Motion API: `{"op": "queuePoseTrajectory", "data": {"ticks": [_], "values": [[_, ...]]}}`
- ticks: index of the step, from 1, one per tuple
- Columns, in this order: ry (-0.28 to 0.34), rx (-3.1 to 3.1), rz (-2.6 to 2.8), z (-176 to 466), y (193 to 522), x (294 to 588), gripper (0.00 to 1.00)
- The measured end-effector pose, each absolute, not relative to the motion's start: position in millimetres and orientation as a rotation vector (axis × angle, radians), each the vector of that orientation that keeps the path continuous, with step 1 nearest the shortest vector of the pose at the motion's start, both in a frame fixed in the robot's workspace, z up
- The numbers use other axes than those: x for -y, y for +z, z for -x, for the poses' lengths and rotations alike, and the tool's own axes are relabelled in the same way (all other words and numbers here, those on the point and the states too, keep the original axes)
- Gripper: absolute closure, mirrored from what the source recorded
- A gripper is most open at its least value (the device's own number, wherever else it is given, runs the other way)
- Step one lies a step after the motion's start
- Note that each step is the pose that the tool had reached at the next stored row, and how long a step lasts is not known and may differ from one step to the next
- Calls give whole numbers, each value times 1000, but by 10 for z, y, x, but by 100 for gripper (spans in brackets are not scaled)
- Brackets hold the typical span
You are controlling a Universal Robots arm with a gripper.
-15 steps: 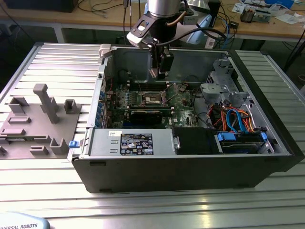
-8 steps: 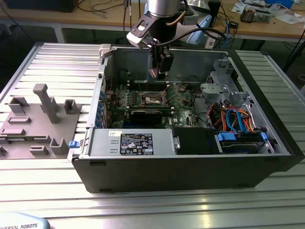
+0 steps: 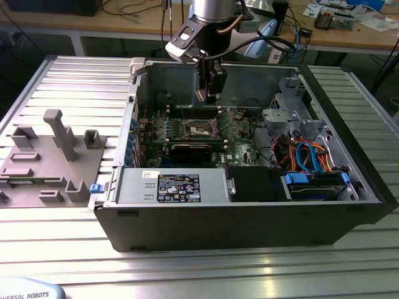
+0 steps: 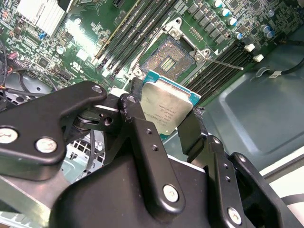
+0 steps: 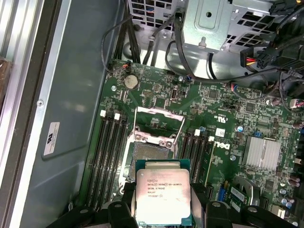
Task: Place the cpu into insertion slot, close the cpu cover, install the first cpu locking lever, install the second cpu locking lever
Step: 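Place the cpu into insertion slot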
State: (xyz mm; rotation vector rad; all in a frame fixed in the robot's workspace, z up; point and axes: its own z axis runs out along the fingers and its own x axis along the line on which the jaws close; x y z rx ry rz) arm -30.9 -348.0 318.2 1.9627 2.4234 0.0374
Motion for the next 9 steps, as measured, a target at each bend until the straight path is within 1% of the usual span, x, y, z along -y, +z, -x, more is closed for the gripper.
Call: {"op": "queuePoseTrajectory", "data": {"ticks": [9], "values": [[37,-2417,-1970,309,3182,3480,46]]}}
